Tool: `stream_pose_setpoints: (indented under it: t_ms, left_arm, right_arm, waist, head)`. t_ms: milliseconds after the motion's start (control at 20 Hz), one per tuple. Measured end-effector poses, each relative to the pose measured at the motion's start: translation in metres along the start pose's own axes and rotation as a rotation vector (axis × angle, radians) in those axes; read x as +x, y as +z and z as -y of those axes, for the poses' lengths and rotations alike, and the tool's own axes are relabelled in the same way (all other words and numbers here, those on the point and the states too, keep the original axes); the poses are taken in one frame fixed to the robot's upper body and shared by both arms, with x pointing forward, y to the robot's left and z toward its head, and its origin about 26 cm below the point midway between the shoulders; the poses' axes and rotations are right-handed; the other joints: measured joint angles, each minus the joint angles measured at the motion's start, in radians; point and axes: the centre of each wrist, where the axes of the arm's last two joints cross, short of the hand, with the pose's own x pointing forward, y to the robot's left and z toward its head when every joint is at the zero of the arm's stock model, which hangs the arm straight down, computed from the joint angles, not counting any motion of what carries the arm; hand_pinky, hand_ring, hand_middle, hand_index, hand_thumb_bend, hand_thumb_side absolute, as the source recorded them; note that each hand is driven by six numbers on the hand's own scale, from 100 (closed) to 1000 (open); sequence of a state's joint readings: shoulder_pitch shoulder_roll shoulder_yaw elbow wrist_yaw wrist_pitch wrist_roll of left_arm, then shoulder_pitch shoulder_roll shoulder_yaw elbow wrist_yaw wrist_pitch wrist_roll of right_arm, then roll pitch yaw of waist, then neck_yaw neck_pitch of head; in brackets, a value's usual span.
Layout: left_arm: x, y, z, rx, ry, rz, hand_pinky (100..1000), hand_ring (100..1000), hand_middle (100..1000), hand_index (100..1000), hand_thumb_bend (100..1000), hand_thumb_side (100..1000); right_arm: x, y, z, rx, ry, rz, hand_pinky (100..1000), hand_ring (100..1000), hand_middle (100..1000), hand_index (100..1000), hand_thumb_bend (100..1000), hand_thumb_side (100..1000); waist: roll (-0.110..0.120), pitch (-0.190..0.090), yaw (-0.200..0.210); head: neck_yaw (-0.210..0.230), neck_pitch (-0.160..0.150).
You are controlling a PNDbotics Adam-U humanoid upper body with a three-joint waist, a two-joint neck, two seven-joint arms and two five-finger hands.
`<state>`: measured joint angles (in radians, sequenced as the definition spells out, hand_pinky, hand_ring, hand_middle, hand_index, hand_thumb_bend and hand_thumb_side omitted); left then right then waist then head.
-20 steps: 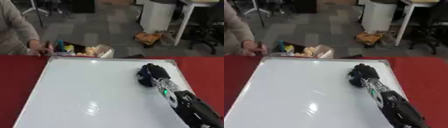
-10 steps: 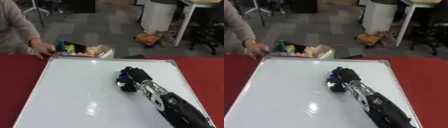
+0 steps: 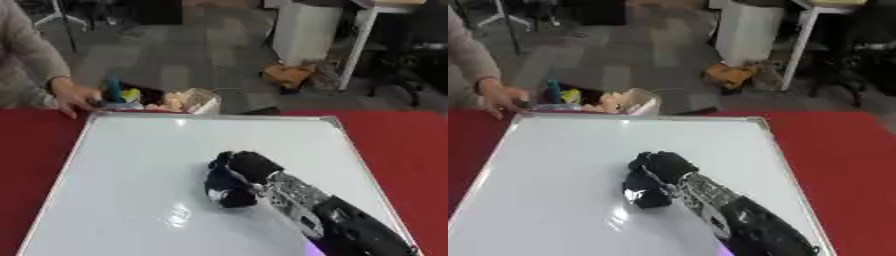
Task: Wipe the whiteboard clean with a brush.
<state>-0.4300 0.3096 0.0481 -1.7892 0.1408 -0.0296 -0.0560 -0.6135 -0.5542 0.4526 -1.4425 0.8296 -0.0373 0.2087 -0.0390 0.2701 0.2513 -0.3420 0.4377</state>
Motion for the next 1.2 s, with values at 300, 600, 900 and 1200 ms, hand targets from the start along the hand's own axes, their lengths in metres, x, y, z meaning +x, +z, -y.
stream_pose_setpoints:
  t_ms: [300, 600, 900, 1200]
  left_arm:
    - [-0.002, 0.003, -0.002, 0.002, -0.008, -0.013, 508, 622, 600, 725, 741, 867]
    - [-0.005, 0.007, -0.005, 0.003, -0.016, -0.030, 507, 622, 599, 725, 737, 868]
    - [-0.009, 0.011, -0.007, 0.010, -0.020, -0.047, 507, 623, 599, 725, 734, 869]
    - [-0.011, 0.014, -0.011, 0.028, -0.033, -0.061, 507, 624, 599, 724, 729, 872]
  right_arm:
    - [0.028, 0.010, 0.011, 0.012, -0.048, 0.107, 425, 693, 707, 854, 100, 940]
    - [0.048, 0.019, 0.014, 0.032, -0.097, 0.181, 412, 688, 699, 850, 100, 955]
    - [0.060, 0.036, 0.030, -0.022, -0.147, 0.233, 387, 675, 673, 812, 100, 928]
    - [0.045, 0.076, 0.053, -0.208, -0.244, 0.137, 345, 655, 625, 774, 100, 867]
  waist:
    - [0.004, -0.016, -0.035]
    - [0.007, -0.036, -0.076]
    - [0.007, -0.047, -0.111]
    - [0.006, -0.052, -0.145]
  head:
    - [0.032, 0.017]
    - [0.050, 0.036]
    - [0.070, 0.052]
    - [0.094, 0.054]
